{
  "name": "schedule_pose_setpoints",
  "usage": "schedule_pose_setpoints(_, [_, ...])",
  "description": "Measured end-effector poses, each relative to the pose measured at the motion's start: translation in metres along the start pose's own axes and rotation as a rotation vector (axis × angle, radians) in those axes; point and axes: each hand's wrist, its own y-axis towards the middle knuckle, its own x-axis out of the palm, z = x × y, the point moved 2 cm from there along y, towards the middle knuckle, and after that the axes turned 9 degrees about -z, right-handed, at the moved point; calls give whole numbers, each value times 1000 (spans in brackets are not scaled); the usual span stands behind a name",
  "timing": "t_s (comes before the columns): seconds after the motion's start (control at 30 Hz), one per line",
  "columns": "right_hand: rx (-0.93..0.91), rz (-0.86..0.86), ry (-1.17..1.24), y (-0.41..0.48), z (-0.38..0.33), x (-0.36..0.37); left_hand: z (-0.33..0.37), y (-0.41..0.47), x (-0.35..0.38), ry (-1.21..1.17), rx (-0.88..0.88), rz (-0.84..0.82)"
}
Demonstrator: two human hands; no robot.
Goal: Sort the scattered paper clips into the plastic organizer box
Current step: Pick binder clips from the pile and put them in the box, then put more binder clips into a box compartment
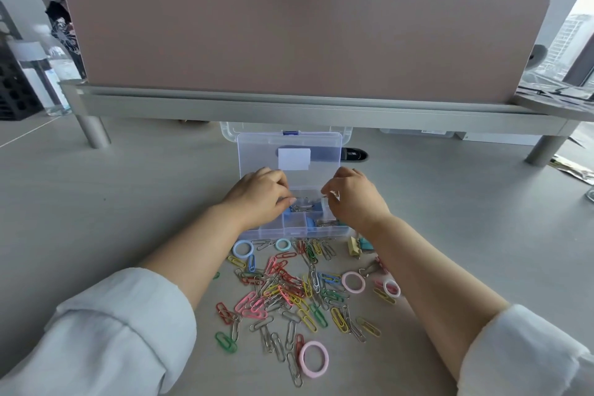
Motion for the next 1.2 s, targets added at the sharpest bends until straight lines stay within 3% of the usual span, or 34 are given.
schedule_pose_setpoints(0.2, [66, -119, 5, 4, -1, -2, 2, 1, -1, 35, -19, -56])
schedule_pose_setpoints(0.37, [52, -95, -163, 1, 0, 2, 4, 1, -4, 81, -20, -72])
schedule_pose_setpoints(0.53, [64, -119, -154, 1, -4, 2, 8, -3, -7, 114, -36, -123])
schedule_pose_setpoints(0.9, [101, 16, 39, -46, 7, -25, 49, -31, -20, -56, 27, 14])
schedule_pose_setpoints(1.2, [109, -203, 57, -83, 22, -23, 95, -39, -8, -128, 171, -95])
